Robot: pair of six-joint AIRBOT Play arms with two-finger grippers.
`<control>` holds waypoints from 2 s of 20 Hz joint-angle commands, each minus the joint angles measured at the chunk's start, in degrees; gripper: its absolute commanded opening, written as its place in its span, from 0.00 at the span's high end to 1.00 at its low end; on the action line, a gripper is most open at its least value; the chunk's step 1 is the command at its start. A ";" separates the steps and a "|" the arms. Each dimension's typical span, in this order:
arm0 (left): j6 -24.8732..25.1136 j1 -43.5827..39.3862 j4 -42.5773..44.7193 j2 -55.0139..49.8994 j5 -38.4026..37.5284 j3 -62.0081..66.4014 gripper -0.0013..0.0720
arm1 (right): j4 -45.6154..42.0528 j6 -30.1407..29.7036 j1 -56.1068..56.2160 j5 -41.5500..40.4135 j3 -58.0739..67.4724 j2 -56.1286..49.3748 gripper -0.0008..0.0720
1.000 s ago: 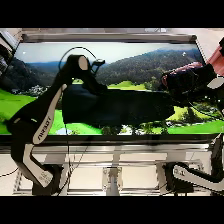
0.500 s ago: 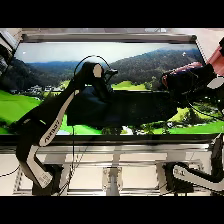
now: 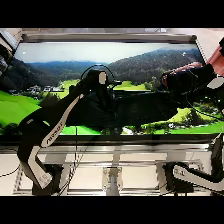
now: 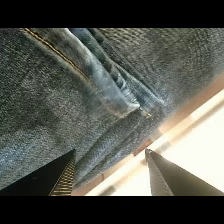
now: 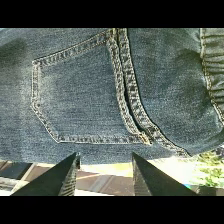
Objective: Fold the clothes and pants, and hang the long-sleeved shirts on hangers.
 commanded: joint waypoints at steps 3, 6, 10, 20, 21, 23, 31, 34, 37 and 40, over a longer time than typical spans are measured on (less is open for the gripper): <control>4.61 3.23 -12.04 2.64 0.57 -0.28 0.31 | 0.02 0.04 0.07 0.11 0.04 0.04 0.48; 2.40 8.68 -6.12 6.19 1.40 -0.28 0.36 | 0.00 -0.04 0.07 0.90 0.04 0.04 0.48; 1.70 20.92 -0.13 9.46 -0.46 -2.47 0.29 | 0.00 -1.49 0.07 1.55 0.04 0.04 0.48; 9.88 45.88 -15.56 9.94 10.95 -21.35 0.18 | 0.50 -4.31 0.07 1.55 0.04 0.04 0.96; 9.66 46.51 -13.88 9.92 12.59 -21.64 0.18 | 0.52 -4.28 0.07 1.55 0.04 0.04 0.96; 9.68 47.36 -13.49 9.62 14.80 -21.97 0.18 | 0.52 -4.26 0.07 1.55 0.04 0.04 0.96; 10.25 45.83 -16.02 2.23 14.08 -22.03 0.06 | 2.03 -4.26 0.07 1.55 0.04 0.04 0.96; 13.46 44.74 -21.49 0.11 14.08 -22.14 0.06 | 2.01 -4.26 0.07 1.55 0.04 0.04 0.96; 14.19 42.69 -23.41 -1.49 14.08 -22.14 0.14 | 2.01 -4.26 0.07 1.44 0.04 0.04 0.96; 14.21 40.85 -23.23 -2.32 12.52 -22.16 0.80 | 2.01 -4.26 0.07 1.46 0.04 0.04 0.96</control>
